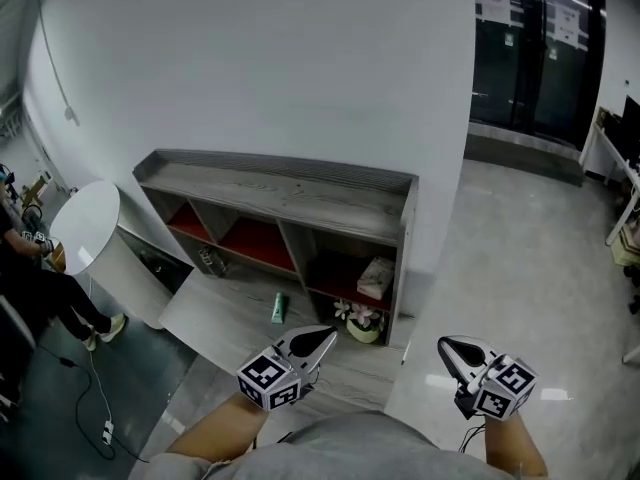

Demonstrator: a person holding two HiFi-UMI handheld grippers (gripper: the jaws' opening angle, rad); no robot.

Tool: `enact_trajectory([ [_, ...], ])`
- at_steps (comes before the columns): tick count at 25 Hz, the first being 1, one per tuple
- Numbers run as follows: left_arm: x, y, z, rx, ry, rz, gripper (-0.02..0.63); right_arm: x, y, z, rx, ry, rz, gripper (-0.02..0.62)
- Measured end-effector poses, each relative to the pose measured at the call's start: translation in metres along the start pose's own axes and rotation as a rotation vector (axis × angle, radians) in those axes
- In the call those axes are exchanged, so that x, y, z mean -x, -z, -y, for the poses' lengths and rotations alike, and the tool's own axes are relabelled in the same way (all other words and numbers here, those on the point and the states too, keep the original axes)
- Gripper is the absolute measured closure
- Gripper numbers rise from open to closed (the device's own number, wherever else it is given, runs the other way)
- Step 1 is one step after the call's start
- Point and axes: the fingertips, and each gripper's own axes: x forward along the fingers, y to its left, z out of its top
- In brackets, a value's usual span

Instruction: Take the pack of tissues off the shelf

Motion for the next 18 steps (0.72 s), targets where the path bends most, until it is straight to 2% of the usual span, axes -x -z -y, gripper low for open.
enact_trajectory([
  [4,-0.052,0.009,-0.022,-0.157,-0.019,-0.089,0.583,-0.005,0.003,0.022,-0.016,0.003,-0.001,0.577],
  [5,-0.064,0.014,-0.027,-0.21,-0.016,-0.119,0.566,-0.005,0.005,0.025,-0.02,0.006,-0.004,0.577],
  [6,-0.075,0.02,-0.03,-0.272,-0.004,-0.154,0.515,-0.005,0.006,0.026,-0.023,0.009,-0.007,0.577],
  [10,-0.113,0.045,-0.039,-0.519,0.104,-0.299,0.443,-0.003,0.012,0.033,-0.023,0.049,-0.027,0.577],
  [13,-0.138,0.062,-0.046,-0.69,0.189,-0.381,0.423,-0.003,0.016,0.038,-0.031,0.1,-0.031,0.577],
  [15,-0.152,0.074,-0.05,-0.777,0.248,-0.423,0.414,-0.007,0.019,0.037,-0.042,0.129,-0.033,0.577],
  [18,-0.167,0.09,-0.053,-0.859,0.33,-0.474,0.407,-0.014,0.02,0.032,-0.052,0.163,-0.042,0.577],
])
